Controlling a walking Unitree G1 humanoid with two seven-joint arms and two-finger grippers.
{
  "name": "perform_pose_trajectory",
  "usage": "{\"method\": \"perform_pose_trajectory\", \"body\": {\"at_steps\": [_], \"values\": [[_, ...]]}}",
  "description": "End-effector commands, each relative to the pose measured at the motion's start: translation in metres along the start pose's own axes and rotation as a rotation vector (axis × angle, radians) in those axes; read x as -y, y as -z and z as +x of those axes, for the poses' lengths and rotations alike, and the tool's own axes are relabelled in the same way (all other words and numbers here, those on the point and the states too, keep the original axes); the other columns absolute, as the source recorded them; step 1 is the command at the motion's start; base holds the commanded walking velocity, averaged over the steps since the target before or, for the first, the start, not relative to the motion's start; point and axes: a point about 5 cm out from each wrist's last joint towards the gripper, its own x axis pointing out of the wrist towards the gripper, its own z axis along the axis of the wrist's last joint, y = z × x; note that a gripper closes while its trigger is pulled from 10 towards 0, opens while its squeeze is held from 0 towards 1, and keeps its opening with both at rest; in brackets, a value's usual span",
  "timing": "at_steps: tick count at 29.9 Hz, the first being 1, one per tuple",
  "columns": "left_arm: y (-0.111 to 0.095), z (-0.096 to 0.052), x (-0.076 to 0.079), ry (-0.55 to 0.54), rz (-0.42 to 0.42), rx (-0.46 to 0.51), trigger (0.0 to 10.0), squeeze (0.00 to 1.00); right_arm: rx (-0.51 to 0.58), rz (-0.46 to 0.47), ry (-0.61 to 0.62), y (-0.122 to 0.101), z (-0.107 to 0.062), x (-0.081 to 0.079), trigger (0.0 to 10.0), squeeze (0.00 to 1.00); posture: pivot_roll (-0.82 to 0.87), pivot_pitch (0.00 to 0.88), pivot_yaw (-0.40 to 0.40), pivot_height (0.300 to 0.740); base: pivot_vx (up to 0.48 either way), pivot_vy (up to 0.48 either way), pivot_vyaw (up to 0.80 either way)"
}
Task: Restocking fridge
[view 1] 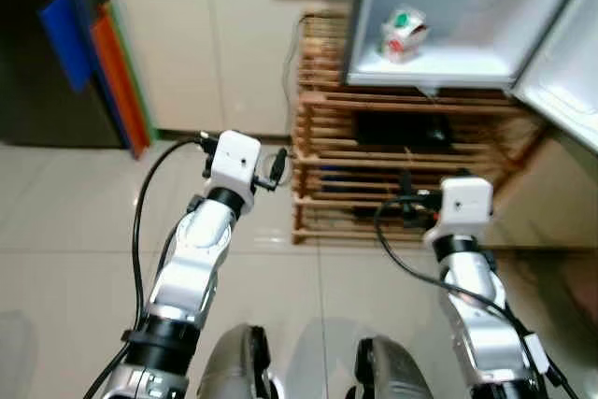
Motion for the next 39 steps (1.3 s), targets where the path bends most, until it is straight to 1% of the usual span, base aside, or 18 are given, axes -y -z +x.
{"method": "perform_pose_trajectory", "body": {"at_steps": [1,3,8,17,18,20,28,32,39], "values": [[-0.002,0.0,0.005,0.022,0.013,0.015,10.0,0.0,0.029,-0.005,-0.011,-0.005,0.001,-0.002,10.0,0.0,0.05,0.064,-0.001,0.649,0.416,0.0,0.0],[-0.003,0.0,0.008,0.034,0.029,0.027,10.0,0.0,0.035,-0.008,-0.019,-0.006,0.002,-0.003,10.0,0.0,0.05,0.058,0.0,0.649,0.441,0.0,0.0],[-0.005,0.001,0.012,0.044,0.038,0.041,10.0,0.0,0.038,-0.01,-0.022,-0.006,0.003,-0.004,10.0,0.0,0.05,0.052,0.001,0.649,0.462,0.0,0.0],[-0.005,0.001,0.013,0.047,0.038,0.043,10.0,0.0,0.038,-0.01,-0.023,-0.005,0.004,-0.005,10.0,0.0,0.05,0.05,0.001,0.649,0.47,0.0,0.0],[-0.01,0.002,0.016,0.07,0.039,0.061,10.0,0.0,0.042,-0.01,-0.022,-0.005,0.005,-0.006,10.0,0.0,0.06,0.045,0.006,0.649,0.48,0.0,0.0],[-0.012,0.003,0.018,0.083,0.04,0.071,10.0,0.0,0.044,-0.01,-0.022,-0.005,0.006,-0.007,10.0,0.0,0.06,0.046,0.007,0.649,0.48,0.0,0.0],[-0.012,0.003,0.022,0.101,0.044,0.078,10.0,0.0,0.044,-0.01,-0.018,-0.004,0.006,-0.007,10.0,0.0,0.05,0.052,0.01,0.649,0.48,0.0,0.0],[-0.013,0.003,0.022,0.103,0.044,0.081,10.0,0.0,0.047,-0.012,-0.008,-0.004,0.007,-0.005,10.0,0.0,0.05,0.055,0.011,0.649,0.48,0.0,0.0],[-0.014,0.003,0.022,0.108,0.033,0.086,10.0,0.0,0.062,-0.026,0.038,-0.009,0.017,0.004,10.0,0.0,0.06,0.062,0.014,0.649,0.48,0.0,0.0]]}}
